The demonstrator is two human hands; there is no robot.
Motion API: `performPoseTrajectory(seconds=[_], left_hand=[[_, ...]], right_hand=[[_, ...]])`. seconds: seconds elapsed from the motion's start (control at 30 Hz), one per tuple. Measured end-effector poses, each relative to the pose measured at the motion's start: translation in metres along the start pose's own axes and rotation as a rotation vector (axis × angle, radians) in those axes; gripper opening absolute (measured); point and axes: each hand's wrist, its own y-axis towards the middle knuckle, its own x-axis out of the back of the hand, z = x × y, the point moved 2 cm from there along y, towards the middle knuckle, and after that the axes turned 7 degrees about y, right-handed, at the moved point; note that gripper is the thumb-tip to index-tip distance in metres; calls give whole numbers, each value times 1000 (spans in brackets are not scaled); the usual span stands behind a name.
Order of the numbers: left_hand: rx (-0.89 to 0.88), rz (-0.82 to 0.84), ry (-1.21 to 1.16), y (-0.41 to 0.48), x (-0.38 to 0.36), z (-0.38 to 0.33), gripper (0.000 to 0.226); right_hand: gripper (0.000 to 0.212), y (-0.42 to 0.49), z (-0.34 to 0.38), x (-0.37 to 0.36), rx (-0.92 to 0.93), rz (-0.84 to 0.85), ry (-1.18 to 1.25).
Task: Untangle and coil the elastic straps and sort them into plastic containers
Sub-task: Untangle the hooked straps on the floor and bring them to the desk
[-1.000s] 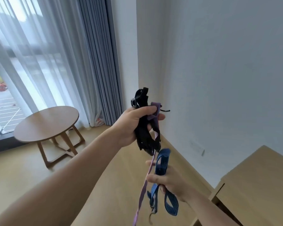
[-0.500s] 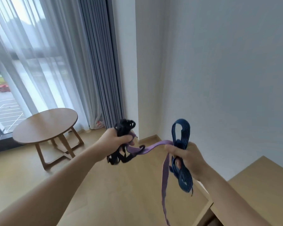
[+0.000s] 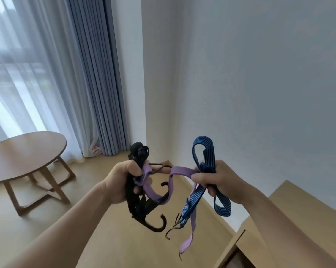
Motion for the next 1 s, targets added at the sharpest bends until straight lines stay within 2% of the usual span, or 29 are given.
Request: performPoseTrajectory(seconds=[0.1,0.23,0.27,0.37,0.47,0.5,0.57,0.6,0.67,0.73,0.8,0.9,1.0], left_hand=[[52,-47,70,10,5,-4,15],[46,-220,519,23,7,-2,13],[21,-238,554,26,6,1,13],[-86,-257,412,33,1,8,16],[-131,-194,444,35,-4,16,12],[-136,-151,412,33,-3,18,11],[-108,-34,207,28,7,19,33],[-71,60,109,24,14,18,41],[-23,247,29,16,27,11,39],[-8,340,62,13,35,3,31],[-11,273,82,15,34,2,19],[-32,92,142,24,15,6,24],[-37,22,241,30,-12,17,23]], right_hand=[[32,5,5,-12,-1,-79,-41],[33,5,10,-17,22,-200,-46],[32,3,10,-19,24,-200,-62],[33,1,8,-30,-3,-151,-92],[30,0,-1,-41,-89,-119,-131],[28,-1,-2,-42,-124,-153,-134],[22,-5,-4,-38,-198,-300,-135],[27,-9,-5,-33,-223,-387,-124],[35,-17,-6,-22,-244,-528,-90],[36,-24,-3,-18,-228,-578,-88],[36,-25,0,-24,-199,-522,-85],[34,-22,9,-45,-144,-382,-97],[33,-21,21,-56,-67,-393,-104]])
